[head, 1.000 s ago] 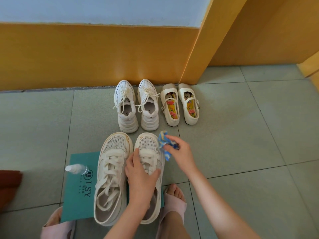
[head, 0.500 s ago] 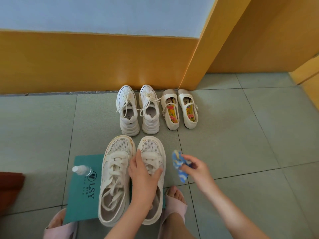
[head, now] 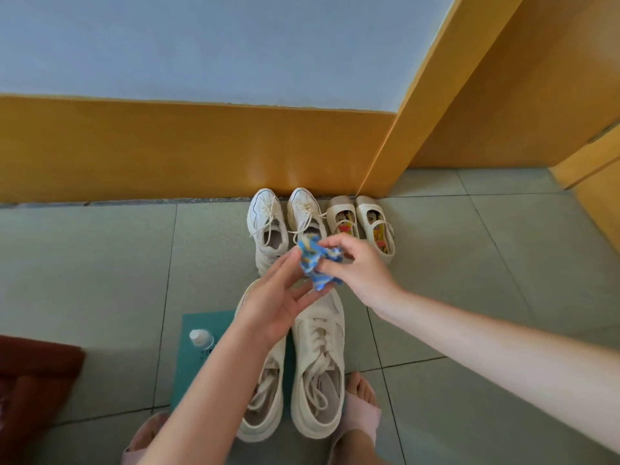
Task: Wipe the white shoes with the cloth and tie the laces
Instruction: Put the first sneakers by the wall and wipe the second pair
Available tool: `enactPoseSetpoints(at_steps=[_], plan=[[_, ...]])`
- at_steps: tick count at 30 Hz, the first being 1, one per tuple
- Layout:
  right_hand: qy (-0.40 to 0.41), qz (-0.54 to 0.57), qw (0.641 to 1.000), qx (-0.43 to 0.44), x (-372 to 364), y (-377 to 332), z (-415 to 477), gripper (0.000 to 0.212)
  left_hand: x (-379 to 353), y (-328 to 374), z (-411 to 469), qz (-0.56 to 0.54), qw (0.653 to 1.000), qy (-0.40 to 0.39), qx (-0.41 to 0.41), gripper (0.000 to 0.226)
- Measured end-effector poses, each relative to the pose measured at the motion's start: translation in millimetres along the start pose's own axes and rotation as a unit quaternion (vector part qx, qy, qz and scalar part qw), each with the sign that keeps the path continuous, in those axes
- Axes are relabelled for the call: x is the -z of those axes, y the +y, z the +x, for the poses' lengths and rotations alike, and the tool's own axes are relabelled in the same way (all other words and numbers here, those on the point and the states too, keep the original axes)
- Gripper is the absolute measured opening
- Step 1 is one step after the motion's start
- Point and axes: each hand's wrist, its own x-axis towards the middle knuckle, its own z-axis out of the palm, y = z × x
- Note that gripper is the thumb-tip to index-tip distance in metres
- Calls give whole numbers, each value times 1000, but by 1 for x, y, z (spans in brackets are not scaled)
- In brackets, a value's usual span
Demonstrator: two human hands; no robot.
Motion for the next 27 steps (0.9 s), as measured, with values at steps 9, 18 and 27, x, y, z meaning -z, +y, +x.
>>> enactPoseSetpoints(at_steps=[9, 18, 27], plan=[[130, -68, 974, -170, -44, 65, -21, 69, 46, 19, 4, 55, 986, 140, -75, 27], [109, -189, 937, -274, -102, 98, -39, 100, 63, 21, 20, 141, 977, 127, -95, 30], [155, -191, 937, -248, -90, 111, -44, 96, 62, 4, 41, 268, 943, 143, -136, 19]])
